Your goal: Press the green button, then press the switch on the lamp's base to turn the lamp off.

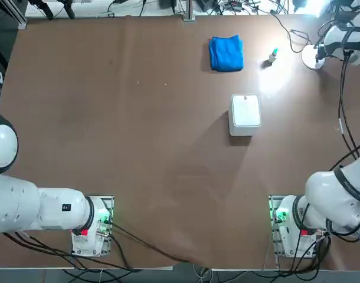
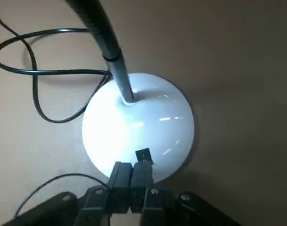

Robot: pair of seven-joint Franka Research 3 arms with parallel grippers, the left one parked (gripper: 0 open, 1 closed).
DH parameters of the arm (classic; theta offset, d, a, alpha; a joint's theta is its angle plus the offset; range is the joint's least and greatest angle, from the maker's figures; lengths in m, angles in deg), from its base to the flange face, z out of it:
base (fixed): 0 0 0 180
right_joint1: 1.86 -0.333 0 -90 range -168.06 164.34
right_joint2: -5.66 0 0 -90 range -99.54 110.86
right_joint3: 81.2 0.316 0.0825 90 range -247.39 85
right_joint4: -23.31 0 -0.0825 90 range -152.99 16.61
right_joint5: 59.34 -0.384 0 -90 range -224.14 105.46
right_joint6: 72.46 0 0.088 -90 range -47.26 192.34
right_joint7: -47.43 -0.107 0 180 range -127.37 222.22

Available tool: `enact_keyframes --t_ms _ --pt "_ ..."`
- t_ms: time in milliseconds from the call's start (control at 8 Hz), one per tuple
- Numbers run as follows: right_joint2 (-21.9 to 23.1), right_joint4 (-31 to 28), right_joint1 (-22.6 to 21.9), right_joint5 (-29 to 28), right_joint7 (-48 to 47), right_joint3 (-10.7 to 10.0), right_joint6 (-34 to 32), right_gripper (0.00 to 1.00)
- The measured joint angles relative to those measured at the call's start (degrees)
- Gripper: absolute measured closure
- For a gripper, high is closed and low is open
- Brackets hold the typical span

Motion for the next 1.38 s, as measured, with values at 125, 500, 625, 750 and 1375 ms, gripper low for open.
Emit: enact_keyframes --t_ms 125,500,625,750,1375 --pt "-0.12 -0.32 0.42 0.0 0.0 0.01 0.0 0.98" --pt "-0.27 -0.47 0.49 0.0 0.0 0.77 0.02 0.98" --pt "-0.35 -0.5 0.5 0.0 0.0 0.88 0.23 0.98" --pt "-0.64 -0.56 0.5 0.0 0.0 0.88 0.75 0.98" --pt "-1.49 -0.57 0.5 0.0 0.0 0.89 2.15 0.98"
